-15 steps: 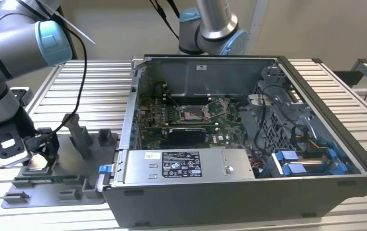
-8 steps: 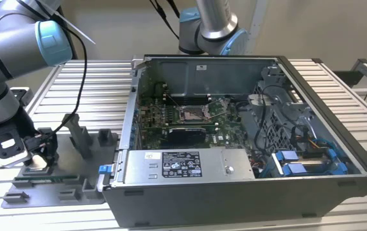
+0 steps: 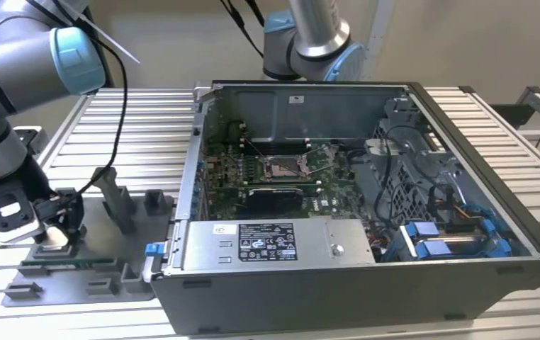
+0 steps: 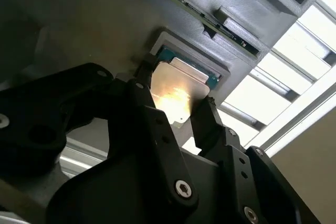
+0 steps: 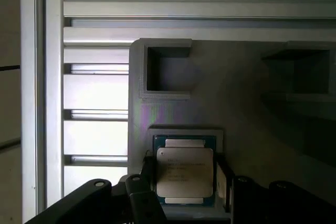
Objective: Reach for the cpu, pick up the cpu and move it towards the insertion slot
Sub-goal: 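Pick up the cpu and move it towards the insertion slot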
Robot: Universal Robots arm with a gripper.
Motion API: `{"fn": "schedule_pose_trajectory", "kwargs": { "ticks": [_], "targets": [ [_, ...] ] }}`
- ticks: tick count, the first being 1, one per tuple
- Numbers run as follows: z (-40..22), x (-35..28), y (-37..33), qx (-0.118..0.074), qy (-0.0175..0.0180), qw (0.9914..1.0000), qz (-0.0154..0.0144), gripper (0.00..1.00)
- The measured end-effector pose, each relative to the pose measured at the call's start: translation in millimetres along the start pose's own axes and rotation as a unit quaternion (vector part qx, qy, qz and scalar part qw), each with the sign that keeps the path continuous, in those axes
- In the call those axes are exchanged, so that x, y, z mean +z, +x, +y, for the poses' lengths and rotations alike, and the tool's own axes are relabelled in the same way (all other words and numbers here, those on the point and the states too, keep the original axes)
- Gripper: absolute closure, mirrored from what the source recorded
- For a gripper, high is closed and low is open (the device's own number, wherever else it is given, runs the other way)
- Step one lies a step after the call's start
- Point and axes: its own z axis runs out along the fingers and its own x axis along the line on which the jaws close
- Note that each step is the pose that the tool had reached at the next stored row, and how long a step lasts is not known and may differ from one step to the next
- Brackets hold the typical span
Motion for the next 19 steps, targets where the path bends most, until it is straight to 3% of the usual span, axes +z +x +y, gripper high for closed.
{"fn": "schedule_pose_trajectory", "kwargs": {
  "ticks": [19],
  "targets": [
    [1.3,-31.4,0.0,0.0,0.0,1.0,0.0,1.0]
  ]
}}
